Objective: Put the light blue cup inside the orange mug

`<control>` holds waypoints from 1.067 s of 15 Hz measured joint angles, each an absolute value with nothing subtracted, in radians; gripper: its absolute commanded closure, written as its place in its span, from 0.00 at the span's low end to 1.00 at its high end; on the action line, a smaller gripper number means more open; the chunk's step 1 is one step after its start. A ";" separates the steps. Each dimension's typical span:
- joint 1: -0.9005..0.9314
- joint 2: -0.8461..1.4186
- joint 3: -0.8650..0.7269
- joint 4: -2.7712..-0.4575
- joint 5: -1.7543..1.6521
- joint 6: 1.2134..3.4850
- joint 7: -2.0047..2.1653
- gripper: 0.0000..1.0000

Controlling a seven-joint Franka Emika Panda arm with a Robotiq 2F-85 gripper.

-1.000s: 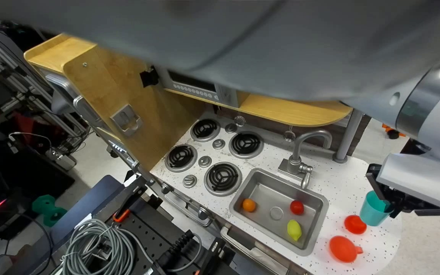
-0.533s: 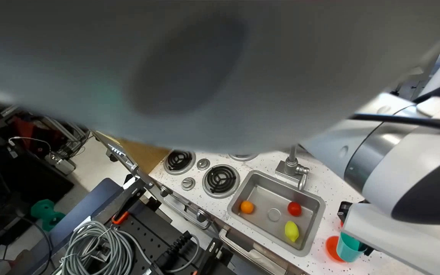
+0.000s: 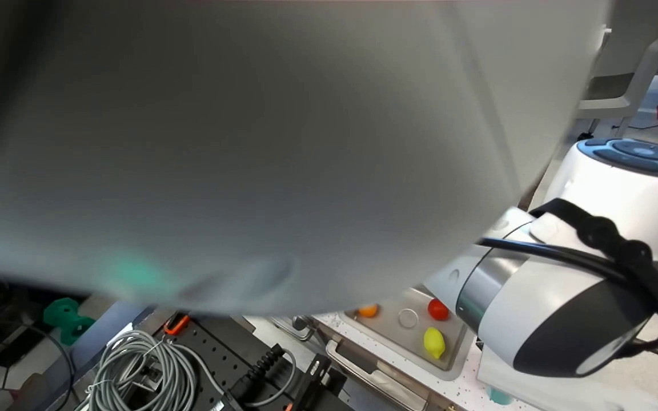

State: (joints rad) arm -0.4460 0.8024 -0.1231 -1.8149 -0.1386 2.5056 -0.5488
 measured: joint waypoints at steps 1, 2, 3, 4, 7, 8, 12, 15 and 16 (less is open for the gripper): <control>-0.442 0.807 -0.123 -1.815 -0.140 2.510 -0.549 0.99; -0.437 0.810 -0.123 -1.814 -0.142 2.512 -0.549 0.99; -0.433 0.812 -0.122 -1.814 -0.143 2.512 -0.549 0.99; -0.429 0.812 -0.122 -1.813 -0.144 2.512 -0.549 0.99; -0.423 0.814 -0.122 -1.806 -0.145 2.512 -0.548 0.99; -0.423 0.815 -0.123 -1.803 -0.145 2.512 -0.548 0.99; -0.424 0.829 -0.133 -1.781 -0.145 2.512 -0.547 0.99; -0.424 0.854 -0.135 -1.745 -0.145 2.511 -0.547 0.99; -0.424 0.863 -0.135 -1.731 -0.145 2.510 -0.547 0.99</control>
